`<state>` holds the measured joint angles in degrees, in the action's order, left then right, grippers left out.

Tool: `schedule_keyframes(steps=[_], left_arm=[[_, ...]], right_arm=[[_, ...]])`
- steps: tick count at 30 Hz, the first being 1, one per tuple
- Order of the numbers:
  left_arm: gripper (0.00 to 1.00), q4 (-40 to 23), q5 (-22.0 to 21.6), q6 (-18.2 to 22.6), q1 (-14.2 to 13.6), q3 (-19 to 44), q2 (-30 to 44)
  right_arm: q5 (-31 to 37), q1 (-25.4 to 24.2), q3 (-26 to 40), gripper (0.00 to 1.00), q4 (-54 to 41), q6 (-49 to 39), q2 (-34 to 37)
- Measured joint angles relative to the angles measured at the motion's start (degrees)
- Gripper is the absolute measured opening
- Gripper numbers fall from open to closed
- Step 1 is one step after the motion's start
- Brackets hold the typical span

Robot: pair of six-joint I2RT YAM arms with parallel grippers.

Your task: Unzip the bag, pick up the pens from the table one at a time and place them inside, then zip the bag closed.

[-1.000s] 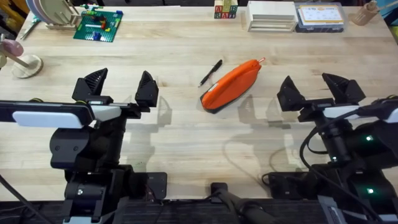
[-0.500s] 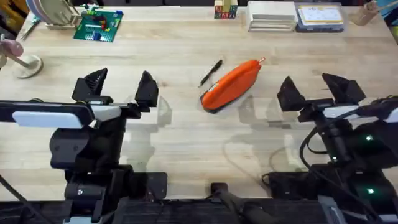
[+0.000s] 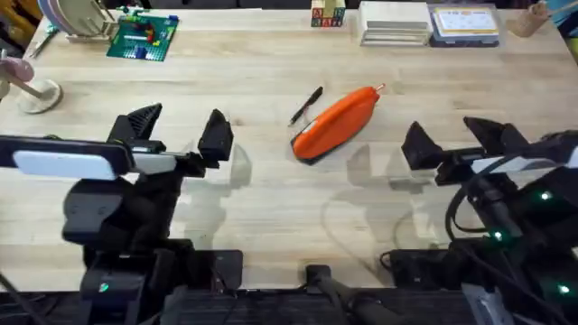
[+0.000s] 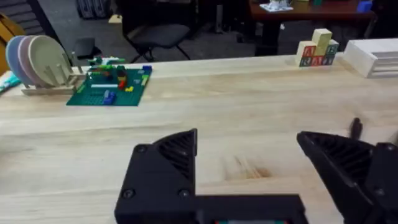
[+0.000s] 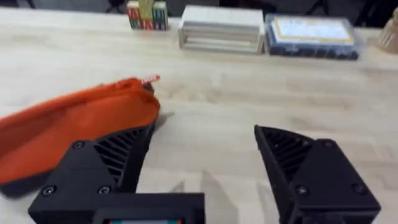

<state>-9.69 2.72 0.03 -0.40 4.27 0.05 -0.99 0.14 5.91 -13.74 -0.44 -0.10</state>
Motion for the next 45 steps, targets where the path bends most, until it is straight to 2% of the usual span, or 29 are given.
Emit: schedule_keyframes(steps=[3,4,12,21,29,37,45], left_arm=[[0.994,-3.8,0.5,0.0,0.0,3.4,0.0],[0.994,-6.1,0.7,0.0,0.0,6.9,0.0],[0.994,-11.0,0.7,0.0,0.0,15.4,3.0],[0.993,-11.1,1.0,0.0,0.0,26.6,17.5],[0.993,-11.1,3.4,0.2,0.0,35.2,31.8],[0.993,-11.2,6.8,0.2,0.0,39.8,41.1],[0.993,-11.2,8.0,0.2,0.0,40.1,43.1]], right_arm=[[-0.2,0.0,2.6,0.996,-4.5,0.0,0.1],[-0.3,0.0,6.2,0.996,-7.6,0.0,0.1],[-0.3,0.0,17.7,0.997,-15.4,0.0,2.1],[-0.3,0.0,30.2,0.997,-20.9,0.0,12.6],[-0.4,0.0,41.1,0.996,-24.9,0.0,22.9],[-0.4,0.0,47.9,0.996,-30.2,0.0,31.1],[-0.9,0.0,48.5,0.997,-30.5,0.0,33.8]])
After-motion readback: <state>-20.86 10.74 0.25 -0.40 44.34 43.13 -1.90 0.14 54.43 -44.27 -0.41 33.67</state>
